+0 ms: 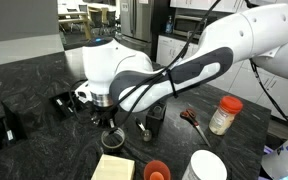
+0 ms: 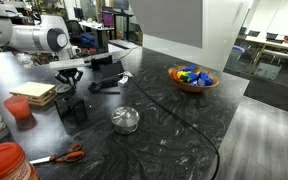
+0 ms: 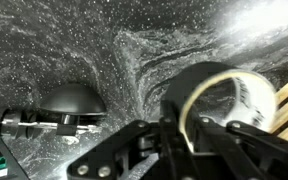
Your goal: Move the masking tape to the left
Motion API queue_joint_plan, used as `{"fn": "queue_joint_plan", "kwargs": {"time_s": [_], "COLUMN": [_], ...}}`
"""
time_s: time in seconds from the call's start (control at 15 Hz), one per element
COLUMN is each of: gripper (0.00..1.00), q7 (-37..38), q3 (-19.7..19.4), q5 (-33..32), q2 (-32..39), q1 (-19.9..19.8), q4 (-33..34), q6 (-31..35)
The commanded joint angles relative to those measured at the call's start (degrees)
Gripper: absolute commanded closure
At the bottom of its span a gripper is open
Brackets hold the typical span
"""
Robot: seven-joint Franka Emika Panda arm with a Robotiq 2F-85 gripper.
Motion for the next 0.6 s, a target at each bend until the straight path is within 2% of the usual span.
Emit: {"fn": "queue_joint_plan", "kwargs": {"time_s": [0.0,0.07,0.13,0.2,0.4,0.53], "gripper": [0.52,0.45,0.38,0.57,0.38,0.38], "q7": [-0.6,-0.5,0.0,0.0,0.1,0.1], "q3": [-0.9,-1.0,-0.1,-0.1,-0.1,-0.1], "q5": [-0.7,-0.9,0.0,0.0,0.0,0.0], "q2": [3.2,3.4,1.8,1.9,2.1,2.1], "q1": [1.4,1.5,0.3,0.4,0.4,0.4], "q4": [7.6,8.4,4.6,5.1,4.8,4.8], "q6": [-5.9,-6.4,-3.2,-3.6,-3.5,-3.5]}}
